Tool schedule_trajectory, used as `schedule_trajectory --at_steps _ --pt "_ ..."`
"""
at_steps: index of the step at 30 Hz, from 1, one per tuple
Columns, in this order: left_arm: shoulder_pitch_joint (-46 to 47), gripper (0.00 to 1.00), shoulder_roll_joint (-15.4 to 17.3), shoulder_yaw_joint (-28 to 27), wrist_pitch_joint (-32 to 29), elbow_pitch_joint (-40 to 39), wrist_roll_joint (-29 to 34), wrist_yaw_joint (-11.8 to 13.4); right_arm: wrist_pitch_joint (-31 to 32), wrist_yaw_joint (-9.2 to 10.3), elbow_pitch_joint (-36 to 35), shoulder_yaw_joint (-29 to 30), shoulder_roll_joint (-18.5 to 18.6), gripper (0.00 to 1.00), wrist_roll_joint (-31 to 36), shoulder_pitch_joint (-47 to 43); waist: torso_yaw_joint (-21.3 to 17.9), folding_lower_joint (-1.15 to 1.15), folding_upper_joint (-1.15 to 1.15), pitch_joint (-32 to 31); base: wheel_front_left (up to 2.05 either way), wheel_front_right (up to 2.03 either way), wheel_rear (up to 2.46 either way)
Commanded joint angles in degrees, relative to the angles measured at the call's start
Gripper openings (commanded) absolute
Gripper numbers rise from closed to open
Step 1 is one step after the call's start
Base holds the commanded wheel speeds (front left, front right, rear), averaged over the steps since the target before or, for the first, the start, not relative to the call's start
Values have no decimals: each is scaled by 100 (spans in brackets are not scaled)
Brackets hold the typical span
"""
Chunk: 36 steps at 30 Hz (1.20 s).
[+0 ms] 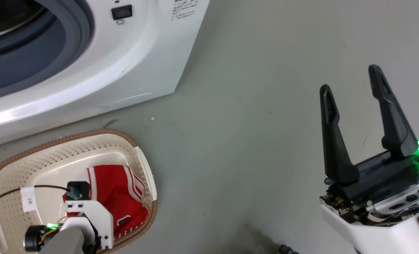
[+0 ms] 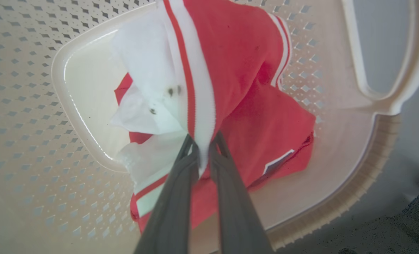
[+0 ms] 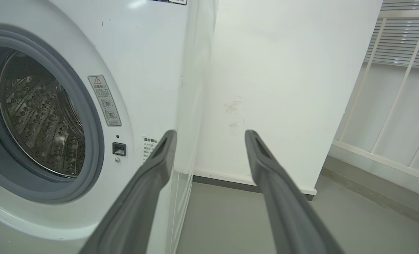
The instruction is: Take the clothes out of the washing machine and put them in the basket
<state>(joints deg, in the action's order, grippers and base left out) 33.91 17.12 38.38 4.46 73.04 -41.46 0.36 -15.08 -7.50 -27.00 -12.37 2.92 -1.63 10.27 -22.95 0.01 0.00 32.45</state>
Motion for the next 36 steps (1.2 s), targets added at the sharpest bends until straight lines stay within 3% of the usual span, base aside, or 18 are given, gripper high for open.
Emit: schedule_trajectory --at_steps 1,14,21,22,23,36 --pt "102 0 26 -3 -20 17 31 20 -13 2 -29 7 -7 100 -58 101 -2 -1 0 162 0 0 0" --pt "749 0 132 135 -111 59 145 124 -14 2 281 82 -6 100 -251 404 185 -1 0 847 0 0 0" --pt "879 0 92 192 -33 67 158 111 -14 2 521 33 -5 100 -245 487 291 -1 0 914 0 0 0" --pt "863 44 84 204 -18 67 161 102 -14 2 547 29 -6 100 -246 477 295 -1 0 890 0 0 0" --pt "849 100 86 225 60 66 194 116 -14 2 568 23 -6 100 -246 467 292 -1 0 864 0 0 0" --pt "423 100 -72 316 1018 -86 299 95 -13 2 895 -20 -5 100 -102 -7 387 -1 0 -122 0 0 0"
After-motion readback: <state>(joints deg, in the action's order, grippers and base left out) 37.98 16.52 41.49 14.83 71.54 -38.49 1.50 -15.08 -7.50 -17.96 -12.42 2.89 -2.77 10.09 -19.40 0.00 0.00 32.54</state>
